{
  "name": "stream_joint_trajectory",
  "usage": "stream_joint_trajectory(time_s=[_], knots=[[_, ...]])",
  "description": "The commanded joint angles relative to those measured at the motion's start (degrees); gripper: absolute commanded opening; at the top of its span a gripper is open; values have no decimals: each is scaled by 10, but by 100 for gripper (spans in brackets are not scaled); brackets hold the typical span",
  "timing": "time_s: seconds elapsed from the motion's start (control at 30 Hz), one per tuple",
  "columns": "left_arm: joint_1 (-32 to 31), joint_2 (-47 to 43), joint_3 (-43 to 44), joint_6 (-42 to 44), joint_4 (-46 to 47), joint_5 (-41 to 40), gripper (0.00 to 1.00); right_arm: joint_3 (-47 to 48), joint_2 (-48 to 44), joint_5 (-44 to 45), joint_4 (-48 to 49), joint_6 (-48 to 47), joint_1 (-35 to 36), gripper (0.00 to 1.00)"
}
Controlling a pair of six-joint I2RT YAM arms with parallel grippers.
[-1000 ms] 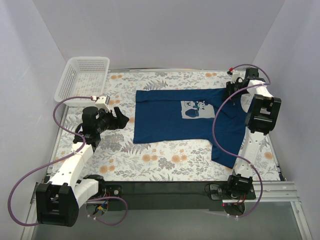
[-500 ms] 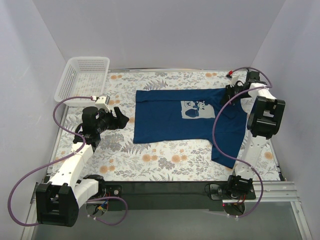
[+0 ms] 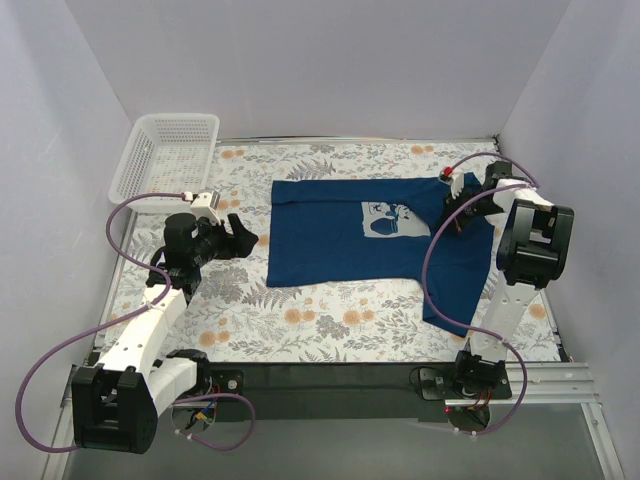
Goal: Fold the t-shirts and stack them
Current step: Fold the tshirt
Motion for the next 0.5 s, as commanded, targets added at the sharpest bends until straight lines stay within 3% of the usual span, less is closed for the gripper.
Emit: stream_joint_trajectory(time_s=[0.0,0.17,0.23,0.3,0.47], knots=[[2,-8,2,7,-1,3,66,-25,-46,-1,-34,-79,14,1],[2,-5,1,8,-2,2,66,-73,-93,-6,-37,-106,21,9],[2,-6,2,8,-2,3,66,-84,-112,-7,-38,-112,22,29],[3,-6,1,8,-3,3,66,-101,-135,-14,-46,-123,21,39],[2,-7,1,7,-1,4,66,-115,-170,-23,-65,-123,21,43]])
